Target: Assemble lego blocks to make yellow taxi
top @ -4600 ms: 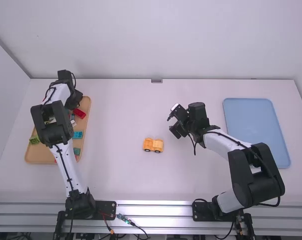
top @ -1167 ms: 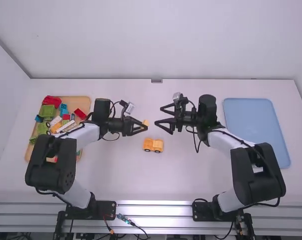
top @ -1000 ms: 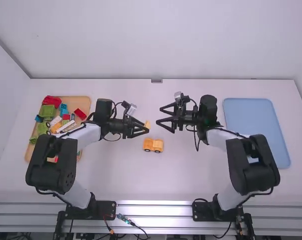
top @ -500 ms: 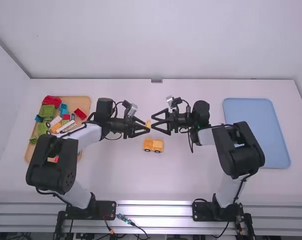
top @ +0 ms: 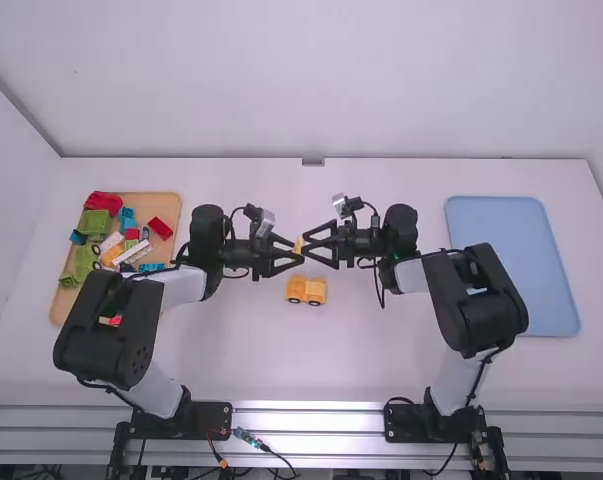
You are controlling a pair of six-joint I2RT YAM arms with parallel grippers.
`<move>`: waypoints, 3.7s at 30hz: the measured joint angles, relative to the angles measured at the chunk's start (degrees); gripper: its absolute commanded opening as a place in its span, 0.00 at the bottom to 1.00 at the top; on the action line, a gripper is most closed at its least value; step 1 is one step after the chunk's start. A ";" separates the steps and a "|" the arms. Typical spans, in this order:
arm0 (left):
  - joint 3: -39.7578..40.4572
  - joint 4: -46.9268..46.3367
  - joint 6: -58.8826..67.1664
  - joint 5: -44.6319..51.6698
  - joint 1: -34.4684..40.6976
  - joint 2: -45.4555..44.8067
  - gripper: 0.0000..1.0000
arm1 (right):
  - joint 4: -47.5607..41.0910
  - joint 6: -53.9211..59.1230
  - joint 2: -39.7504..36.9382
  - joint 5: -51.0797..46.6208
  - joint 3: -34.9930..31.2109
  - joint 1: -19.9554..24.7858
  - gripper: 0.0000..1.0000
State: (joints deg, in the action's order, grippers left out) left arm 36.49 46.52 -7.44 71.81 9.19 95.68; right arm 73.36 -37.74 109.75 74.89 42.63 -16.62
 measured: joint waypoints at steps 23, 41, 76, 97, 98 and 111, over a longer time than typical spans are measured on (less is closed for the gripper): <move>-4.15 9.49 -12.26 -1.81 -0.02 -0.02 0.02 | 1.77 1.95 0.00 1.01 0.00 -2.49 0.46; -4.26 9.07 -10.82 0.35 -0.02 -0.02 0.02 | 1.92 2.29 0.00 1.42 0.00 -2.49 0.30; -4.31 10.84 -9.07 -5.68 -0.02 0.00 0.99 | -21.46 0.42 0.00 -13.35 1.88 2.43 0.00; -4.70 -12.81 20.85 -37.38 6.97 -11.10 0.99 | -35.50 -28.57 0.00 -31.23 7.37 1.22 0.00; -4.68 -13.55 22.93 -39.69 8.26 -12.26 0.99 | -35.50 -29.79 0.02 -32.00 7.37 0.94 0.00; -4.68 -15.58 53.29 -54.31 15.04 -16.63 0.99 | -35.95 -37.53 0.02 -32.94 7.37 -2.71 0.00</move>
State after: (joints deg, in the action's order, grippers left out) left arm 31.81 30.94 45.84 17.50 24.23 79.05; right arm 37.41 -75.26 109.78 41.95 50.00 -19.33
